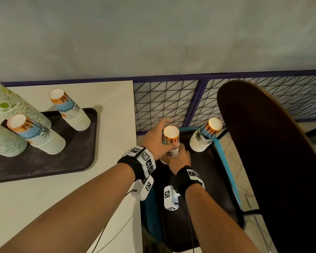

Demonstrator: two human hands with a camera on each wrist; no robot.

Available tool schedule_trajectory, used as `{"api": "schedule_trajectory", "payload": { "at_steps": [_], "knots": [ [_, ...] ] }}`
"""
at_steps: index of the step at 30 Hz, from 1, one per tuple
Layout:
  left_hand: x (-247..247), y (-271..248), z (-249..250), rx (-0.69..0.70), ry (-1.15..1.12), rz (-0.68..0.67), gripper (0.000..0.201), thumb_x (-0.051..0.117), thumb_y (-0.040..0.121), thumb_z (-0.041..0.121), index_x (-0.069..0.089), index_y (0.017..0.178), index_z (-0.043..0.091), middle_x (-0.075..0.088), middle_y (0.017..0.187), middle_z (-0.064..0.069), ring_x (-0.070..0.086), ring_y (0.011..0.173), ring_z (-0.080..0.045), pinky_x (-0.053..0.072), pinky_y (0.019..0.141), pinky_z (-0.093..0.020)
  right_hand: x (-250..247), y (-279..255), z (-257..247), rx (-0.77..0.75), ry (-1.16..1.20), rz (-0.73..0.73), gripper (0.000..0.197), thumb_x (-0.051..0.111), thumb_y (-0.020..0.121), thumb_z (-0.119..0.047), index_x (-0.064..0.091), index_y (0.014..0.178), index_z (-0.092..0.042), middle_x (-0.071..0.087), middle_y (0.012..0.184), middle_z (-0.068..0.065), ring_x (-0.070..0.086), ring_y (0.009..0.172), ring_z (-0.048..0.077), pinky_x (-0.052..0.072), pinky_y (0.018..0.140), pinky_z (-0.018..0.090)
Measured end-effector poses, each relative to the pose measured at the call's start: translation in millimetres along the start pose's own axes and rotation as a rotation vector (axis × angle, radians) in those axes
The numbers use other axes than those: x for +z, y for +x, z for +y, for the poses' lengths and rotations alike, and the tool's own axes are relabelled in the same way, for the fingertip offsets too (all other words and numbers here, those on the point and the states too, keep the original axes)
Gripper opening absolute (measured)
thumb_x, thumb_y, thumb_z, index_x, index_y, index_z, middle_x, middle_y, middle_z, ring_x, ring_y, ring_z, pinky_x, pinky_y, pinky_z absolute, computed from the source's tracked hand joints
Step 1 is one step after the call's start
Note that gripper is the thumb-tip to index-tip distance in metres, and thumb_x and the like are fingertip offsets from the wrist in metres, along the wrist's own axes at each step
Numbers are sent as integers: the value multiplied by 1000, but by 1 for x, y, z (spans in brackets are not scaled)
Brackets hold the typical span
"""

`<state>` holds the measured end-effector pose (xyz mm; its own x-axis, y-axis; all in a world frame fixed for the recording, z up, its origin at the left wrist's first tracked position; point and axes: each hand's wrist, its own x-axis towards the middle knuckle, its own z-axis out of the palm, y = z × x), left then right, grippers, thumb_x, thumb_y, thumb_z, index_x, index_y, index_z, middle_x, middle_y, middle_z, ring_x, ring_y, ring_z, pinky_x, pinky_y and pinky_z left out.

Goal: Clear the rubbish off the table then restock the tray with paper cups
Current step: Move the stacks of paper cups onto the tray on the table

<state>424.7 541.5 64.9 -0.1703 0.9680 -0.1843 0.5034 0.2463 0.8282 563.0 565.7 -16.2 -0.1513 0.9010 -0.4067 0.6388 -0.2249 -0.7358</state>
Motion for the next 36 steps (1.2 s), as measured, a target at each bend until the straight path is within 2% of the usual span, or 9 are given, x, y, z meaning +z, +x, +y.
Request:
{"api": "schedule_trajectory", "payload": {
  "at_steps": [2,4,8,12,15,19,22,27,36],
  "knots": [
    [-3,-9,-10,-56,-65,-12,110,91,62,59,34,154,42,57,149,3,57,135,-19,48,114,-44,-1,-10,-4,-75,16,24,81,87,68,-32,48,137,-15,63,125,9,51,120,32,31,98,23],
    [-6,-18,-18,-85,-110,-62,113,90,58,67,34,154,47,56,150,4,55,139,-19,48,116,-45,1,-19,-11,-124,45,32,83,89,59,-37,53,131,-17,67,119,3,58,115,29,42,106,35],
    [-14,-36,-22,-99,-252,-150,81,94,75,36,49,143,43,65,128,20,60,123,0,49,104,-28,2,-31,-18,-249,78,-35,82,85,56,-50,53,127,-27,66,121,-5,61,114,23,53,96,47],
    [-15,-47,-27,-100,-293,-104,82,94,66,46,54,138,42,70,126,17,64,117,6,51,107,-28,-4,-54,-20,-298,188,-78,77,86,62,-43,53,131,-33,62,122,-10,60,116,13,55,96,34],
    [-21,-52,-25,-107,-311,-53,68,93,78,29,54,133,41,70,122,19,65,106,16,51,99,-19,-21,-63,-9,-312,178,-147,67,83,77,-33,52,137,-36,64,122,-16,64,106,4,55,84,19],
    [-30,-60,-23,-124,-350,-21,65,85,87,18,52,141,30,67,122,20,62,101,20,45,89,-8,-57,-51,22,-59,284,185,47,74,86,-15,54,124,-32,64,114,-7,63,107,14,45,73,17],
    [-35,-66,-21,-123,-388,0,61,83,89,17,51,139,34,67,122,20,62,98,26,47,89,-12,-79,-21,32,149,435,397,67,79,82,-22,41,137,-31,58,126,1,60,113,21,50,86,32],
    [-39,-74,-18,-143,-405,15,57,83,89,21,52,129,47,68,119,24,63,96,25,54,98,-29,-94,41,23,147,388,320,109,88,68,-39,20,153,-37,35,156,3,40,141,30,34,114,50],
    [-46,-78,-18,-167,-397,37,52,83,89,20,54,122,49,69,117,24,64,95,24,54,90,-23,-81,68,24,118,280,286,89,88,70,-34,39,144,-31,55,143,1,49,135,30,36,114,48]
  ]
}}
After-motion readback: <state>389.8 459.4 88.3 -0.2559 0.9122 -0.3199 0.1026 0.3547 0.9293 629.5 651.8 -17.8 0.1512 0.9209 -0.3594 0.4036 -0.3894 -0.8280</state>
